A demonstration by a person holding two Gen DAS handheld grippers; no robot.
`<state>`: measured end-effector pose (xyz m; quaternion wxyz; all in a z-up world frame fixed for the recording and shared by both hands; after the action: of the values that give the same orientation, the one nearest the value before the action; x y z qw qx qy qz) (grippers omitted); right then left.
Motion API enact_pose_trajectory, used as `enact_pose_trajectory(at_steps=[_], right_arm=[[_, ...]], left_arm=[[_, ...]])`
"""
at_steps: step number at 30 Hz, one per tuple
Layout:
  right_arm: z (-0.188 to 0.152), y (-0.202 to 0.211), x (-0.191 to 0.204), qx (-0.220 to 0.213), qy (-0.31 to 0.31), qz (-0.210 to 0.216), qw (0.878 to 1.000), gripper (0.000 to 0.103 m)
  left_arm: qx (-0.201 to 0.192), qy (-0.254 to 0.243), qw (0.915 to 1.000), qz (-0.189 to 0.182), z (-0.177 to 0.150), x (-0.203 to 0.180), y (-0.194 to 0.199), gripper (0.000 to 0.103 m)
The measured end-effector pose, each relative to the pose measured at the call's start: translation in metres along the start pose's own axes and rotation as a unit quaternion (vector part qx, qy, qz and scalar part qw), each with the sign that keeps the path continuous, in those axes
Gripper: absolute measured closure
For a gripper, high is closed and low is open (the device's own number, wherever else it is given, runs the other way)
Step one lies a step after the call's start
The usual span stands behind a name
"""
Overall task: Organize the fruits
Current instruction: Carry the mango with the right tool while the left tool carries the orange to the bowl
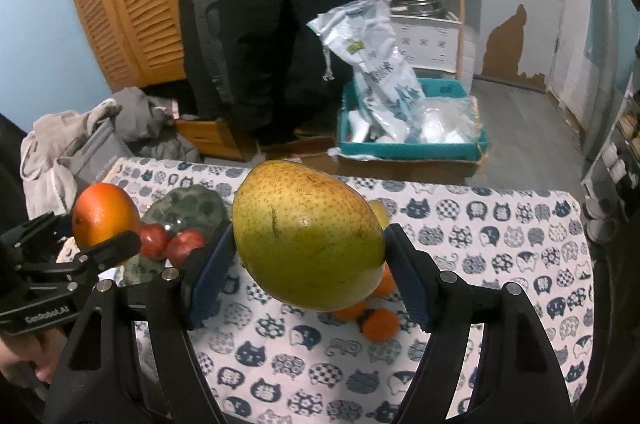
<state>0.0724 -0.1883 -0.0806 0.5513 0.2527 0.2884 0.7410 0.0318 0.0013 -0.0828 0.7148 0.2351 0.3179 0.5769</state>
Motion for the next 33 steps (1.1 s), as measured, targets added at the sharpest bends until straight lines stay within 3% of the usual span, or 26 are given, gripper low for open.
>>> enact_pose_trajectory(at_steps=[19, 33], right_arm=[[0.024, -0.047, 0.093, 0.021, 0.044, 0.043, 0.998, 0.028], [0.029, -0.096, 0.144, 0.065, 0.051, 0.073, 0.994, 0.028]], left_arm=[[0.0, 0.071, 0.9959, 0.055, -0.011, 0.098, 0.007, 0.035], [0.032, 0.126, 0.9897, 0.06, -0.028, 0.147, -0.014, 0.035]])
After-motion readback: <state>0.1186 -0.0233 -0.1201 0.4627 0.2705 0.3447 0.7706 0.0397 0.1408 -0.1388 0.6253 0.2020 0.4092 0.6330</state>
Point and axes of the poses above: each gripper's, at about its wrist camera, not at the fingertips, and y roughly against the way its jaws point, x to its left, z to its top, the point moved 1 cm from there along -y, roughly the way its jaws point, and after that the axes turned 8 degrees about -z, right-handed, at the moved point
